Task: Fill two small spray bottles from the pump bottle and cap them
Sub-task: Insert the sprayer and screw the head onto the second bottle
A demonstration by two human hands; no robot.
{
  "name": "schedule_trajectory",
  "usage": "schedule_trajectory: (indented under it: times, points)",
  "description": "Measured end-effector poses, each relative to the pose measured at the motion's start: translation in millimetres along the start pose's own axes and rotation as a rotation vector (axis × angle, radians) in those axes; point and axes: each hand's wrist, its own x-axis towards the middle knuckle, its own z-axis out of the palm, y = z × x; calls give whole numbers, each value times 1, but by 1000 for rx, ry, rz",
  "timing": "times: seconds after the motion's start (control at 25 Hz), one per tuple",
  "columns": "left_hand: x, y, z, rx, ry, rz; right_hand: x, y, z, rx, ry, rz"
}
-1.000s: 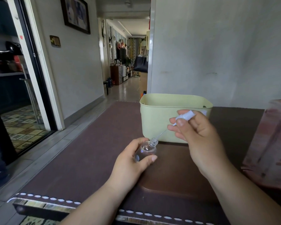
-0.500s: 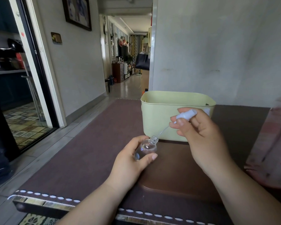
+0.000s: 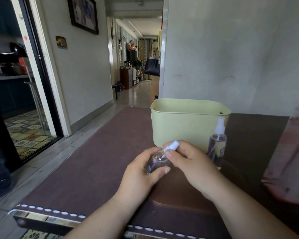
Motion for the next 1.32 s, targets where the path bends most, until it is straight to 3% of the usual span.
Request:
schedule_trajectory:
  times: [0.16, 0.4, 0.6, 0.8, 0.96, 1.12, 1.32]
  points:
    - [13, 4, -1, 19, 44, -1, 10, -4, -2, 104, 6, 68]
    - [40, 7, 10, 34, 67, 46, 25, -2, 0, 316, 178, 41]
    - [38, -7, 15, 9, 70, 30, 23, 18, -3, 544, 74, 98]
    - [38, -8, 15, 52, 57, 65, 24, 23, -4, 448, 89, 94]
    - [36, -7, 14, 51, 67, 67, 23, 22, -8, 631, 39, 113]
    - [34, -6, 15, 48, 42, 84, 20, 24, -5, 515, 63, 125]
    - [33, -6, 13, 39, 66, 77, 20, 24, -7, 606, 43, 75]
